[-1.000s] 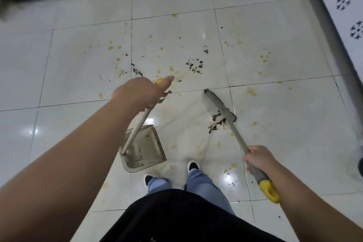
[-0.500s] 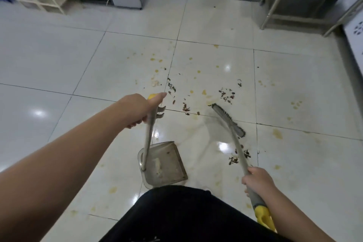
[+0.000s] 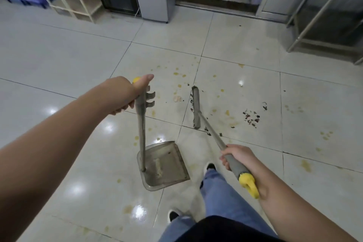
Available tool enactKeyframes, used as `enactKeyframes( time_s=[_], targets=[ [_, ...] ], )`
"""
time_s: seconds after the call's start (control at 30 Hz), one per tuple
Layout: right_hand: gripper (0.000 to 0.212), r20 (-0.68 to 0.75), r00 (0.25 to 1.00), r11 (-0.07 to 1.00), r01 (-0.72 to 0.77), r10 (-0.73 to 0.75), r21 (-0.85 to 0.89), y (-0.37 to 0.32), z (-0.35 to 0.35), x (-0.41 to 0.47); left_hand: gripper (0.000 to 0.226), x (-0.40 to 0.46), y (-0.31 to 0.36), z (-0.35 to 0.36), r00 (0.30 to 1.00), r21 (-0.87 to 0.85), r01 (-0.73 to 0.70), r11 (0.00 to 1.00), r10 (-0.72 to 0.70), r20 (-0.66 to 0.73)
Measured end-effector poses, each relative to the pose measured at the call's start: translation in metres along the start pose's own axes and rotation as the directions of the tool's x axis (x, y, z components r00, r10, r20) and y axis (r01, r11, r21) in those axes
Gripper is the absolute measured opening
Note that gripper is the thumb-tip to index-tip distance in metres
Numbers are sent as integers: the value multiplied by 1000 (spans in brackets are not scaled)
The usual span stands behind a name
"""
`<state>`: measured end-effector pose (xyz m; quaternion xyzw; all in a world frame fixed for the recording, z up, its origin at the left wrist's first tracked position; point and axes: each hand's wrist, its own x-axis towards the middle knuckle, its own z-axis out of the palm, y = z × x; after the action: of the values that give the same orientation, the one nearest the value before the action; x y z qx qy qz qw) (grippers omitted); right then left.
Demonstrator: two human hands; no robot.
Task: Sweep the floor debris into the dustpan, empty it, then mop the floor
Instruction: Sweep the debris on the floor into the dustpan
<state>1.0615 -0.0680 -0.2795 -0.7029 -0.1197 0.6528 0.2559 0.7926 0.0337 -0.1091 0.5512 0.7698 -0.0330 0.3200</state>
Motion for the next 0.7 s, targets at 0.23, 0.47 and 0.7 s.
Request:
enactKeyframes(
  time_s=[0.23, 0.47, 0.7],
  targets=[
    [19, 242, 949, 963, -237, 201, 130, -111, 41, 95, 73, 85, 42, -35, 994, 71, 112, 991, -112, 4],
    [17, 413, 828, 886, -454, 380, 97, -216, 91, 183, 79, 189, 68, -63, 992, 246, 122, 962, -113, -49],
    [17, 374, 837, 855, -487, 400, 176, -245, 129, 249, 83, 261, 58, -79, 998, 310, 1, 951, 18, -59]
  ],
)
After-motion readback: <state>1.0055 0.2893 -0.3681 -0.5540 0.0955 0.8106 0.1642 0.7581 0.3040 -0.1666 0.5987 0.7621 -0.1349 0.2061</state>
